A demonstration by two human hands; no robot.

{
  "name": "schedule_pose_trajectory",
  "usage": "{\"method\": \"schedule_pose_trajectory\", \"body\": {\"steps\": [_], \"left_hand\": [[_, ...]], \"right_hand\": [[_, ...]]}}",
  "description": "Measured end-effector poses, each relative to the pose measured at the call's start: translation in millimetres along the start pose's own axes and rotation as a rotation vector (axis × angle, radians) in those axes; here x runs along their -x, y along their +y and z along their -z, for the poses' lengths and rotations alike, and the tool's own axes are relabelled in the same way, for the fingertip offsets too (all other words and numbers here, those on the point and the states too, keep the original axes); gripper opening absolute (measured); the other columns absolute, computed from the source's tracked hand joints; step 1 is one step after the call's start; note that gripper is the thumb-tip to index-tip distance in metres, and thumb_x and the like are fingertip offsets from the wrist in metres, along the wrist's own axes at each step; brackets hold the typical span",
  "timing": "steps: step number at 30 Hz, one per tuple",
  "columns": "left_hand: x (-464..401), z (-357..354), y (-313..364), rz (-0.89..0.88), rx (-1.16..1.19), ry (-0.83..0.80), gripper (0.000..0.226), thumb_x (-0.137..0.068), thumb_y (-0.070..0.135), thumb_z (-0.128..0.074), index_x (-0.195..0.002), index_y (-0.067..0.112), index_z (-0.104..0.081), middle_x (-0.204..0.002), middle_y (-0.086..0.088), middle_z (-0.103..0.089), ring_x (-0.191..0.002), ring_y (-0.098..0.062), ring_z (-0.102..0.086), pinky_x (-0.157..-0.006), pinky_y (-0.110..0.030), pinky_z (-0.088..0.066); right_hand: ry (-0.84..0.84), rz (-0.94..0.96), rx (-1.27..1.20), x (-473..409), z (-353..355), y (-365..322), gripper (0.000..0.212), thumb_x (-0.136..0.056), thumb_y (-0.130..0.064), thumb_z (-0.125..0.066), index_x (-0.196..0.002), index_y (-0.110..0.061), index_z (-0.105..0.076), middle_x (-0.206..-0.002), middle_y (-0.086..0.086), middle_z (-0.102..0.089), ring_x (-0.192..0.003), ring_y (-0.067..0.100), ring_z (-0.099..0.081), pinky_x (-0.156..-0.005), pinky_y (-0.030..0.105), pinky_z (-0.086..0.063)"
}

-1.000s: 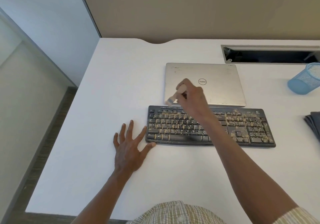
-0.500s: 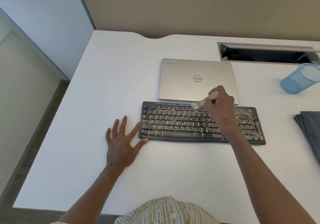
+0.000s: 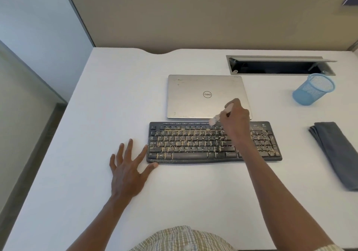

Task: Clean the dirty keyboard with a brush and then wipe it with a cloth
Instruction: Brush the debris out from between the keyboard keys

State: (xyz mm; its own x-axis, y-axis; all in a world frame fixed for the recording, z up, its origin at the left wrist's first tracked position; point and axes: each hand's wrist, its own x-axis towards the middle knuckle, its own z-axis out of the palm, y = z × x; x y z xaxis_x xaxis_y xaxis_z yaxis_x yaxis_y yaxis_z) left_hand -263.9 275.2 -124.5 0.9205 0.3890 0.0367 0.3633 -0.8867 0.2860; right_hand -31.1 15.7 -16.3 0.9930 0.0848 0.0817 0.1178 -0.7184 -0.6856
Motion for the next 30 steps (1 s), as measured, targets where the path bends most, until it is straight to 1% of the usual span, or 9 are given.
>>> {"method": "schedule_pose_trajectory", "body": {"steps": [3, 7, 10, 13, 16, 18, 22, 25, 30], "left_hand": [[0, -1, -1, 0.001, 0.000, -0.005, 0.074, -0.089, 0.082, -0.030, -0.148, 0.041, -0.048, -0.168, -0.009, -0.021, -0.155, -0.034, -0.012, -0.121, -0.060, -0.015], [0, -2, -1, -0.002, 0.020, -0.001, 0.073, -0.089, 0.081, -0.032, -0.147, 0.041, -0.049, -0.167, -0.010, -0.022, -0.155, -0.035, -0.013, -0.120, -0.060, -0.014], [1, -2, -1, -0.004, 0.034, -0.004, 0.073, -0.089, 0.081, -0.032, -0.148, 0.041, -0.048, -0.168, -0.010, -0.021, -0.155, -0.035, -0.011, -0.120, -0.061, -0.013], [0, -1, -1, -0.003, 0.039, -0.010, 0.075, -0.088, 0.083, -0.029, -0.149, 0.042, -0.047, -0.168, -0.010, -0.020, -0.155, -0.035, -0.010, -0.121, -0.061, -0.012], [0, 0, -1, -0.007, 0.041, -0.014, 0.077, -0.088, 0.083, -0.027, -0.149, 0.041, -0.047, -0.168, -0.011, -0.021, -0.155, -0.035, -0.011, -0.120, -0.061, -0.013], [0, -1, -1, -0.006, 0.050, -0.014, 0.078, -0.088, 0.084, -0.026, -0.149, 0.041, -0.047, -0.168, -0.010, -0.020, -0.155, -0.035, -0.010, -0.121, -0.061, -0.012], [0, -1, -2, -0.011, 0.067, -0.010, 0.079, -0.087, 0.085, -0.025, -0.150, 0.042, -0.045, -0.168, -0.010, -0.019, -0.155, -0.035, -0.009, -0.121, -0.061, -0.011], [-1, 0, -2, -0.009, 0.070, -0.018, 0.078, -0.087, 0.086, -0.026, -0.150, 0.044, -0.044, -0.169, -0.010, -0.018, -0.156, -0.035, -0.008, -0.122, -0.061, -0.011], [-1, -2, -3, -0.017, 0.087, -0.007, 0.076, -0.089, 0.085, -0.028, -0.151, 0.044, -0.042, -0.168, -0.010, -0.018, -0.156, -0.035, -0.008, -0.121, -0.061, -0.012]], "right_hand": [[0.075, -0.105, 0.021, -2, 23, 19, 0.014, -0.092, -0.007, -0.058, -0.104, -0.010, -0.050, -0.082, 0.001, -0.056, -0.067, 0.013, -0.057, -0.048, 0.020, -0.040], [0.138, -0.126, 0.085, -5, 42, 25, 0.011, -0.092, -0.003, -0.052, -0.102, -0.006, -0.049, -0.072, -0.006, -0.053, -0.066, 0.014, -0.055, -0.049, 0.022, -0.038], [0.153, -0.086, 0.082, -3, 37, 17, 0.014, -0.092, -0.007, -0.055, -0.106, -0.006, -0.051, -0.081, 0.003, -0.058, -0.069, 0.018, -0.057, -0.049, 0.019, -0.039], [0.124, -0.095, 0.074, 6, 31, 14, 0.013, -0.093, -0.009, -0.055, -0.104, -0.010, -0.048, -0.078, -0.004, -0.052, -0.066, 0.011, -0.054, -0.044, 0.011, -0.036], [0.166, -0.121, 0.107, 6, 36, 18, 0.012, -0.092, -0.008, -0.053, -0.104, -0.008, -0.048, -0.083, 0.004, -0.058, -0.071, 0.021, -0.058, -0.050, 0.025, -0.043], [0.216, -0.108, 0.111, 5, 43, 19, 0.013, -0.092, -0.007, -0.052, -0.105, -0.005, -0.049, -0.085, 0.007, -0.059, -0.073, 0.024, -0.058, -0.053, 0.027, -0.042], [0.289, -0.110, 0.014, 17, 47, 13, 0.018, -0.091, -0.010, -0.055, -0.108, -0.004, -0.051, -0.087, 0.009, -0.063, -0.075, 0.026, -0.061, -0.055, 0.022, -0.042], [0.249, -0.138, -0.104, 33, 36, 0, 0.018, -0.090, -0.014, -0.060, -0.105, -0.009, -0.051, -0.083, 0.009, -0.069, -0.072, 0.024, -0.069, -0.052, 0.009, -0.045], [0.148, -0.109, -0.265, 57, 2, -40, 0.015, -0.091, -0.013, -0.060, -0.103, -0.011, -0.050, -0.075, 0.002, -0.069, -0.066, 0.021, -0.072, -0.055, 0.036, -0.058]]}}
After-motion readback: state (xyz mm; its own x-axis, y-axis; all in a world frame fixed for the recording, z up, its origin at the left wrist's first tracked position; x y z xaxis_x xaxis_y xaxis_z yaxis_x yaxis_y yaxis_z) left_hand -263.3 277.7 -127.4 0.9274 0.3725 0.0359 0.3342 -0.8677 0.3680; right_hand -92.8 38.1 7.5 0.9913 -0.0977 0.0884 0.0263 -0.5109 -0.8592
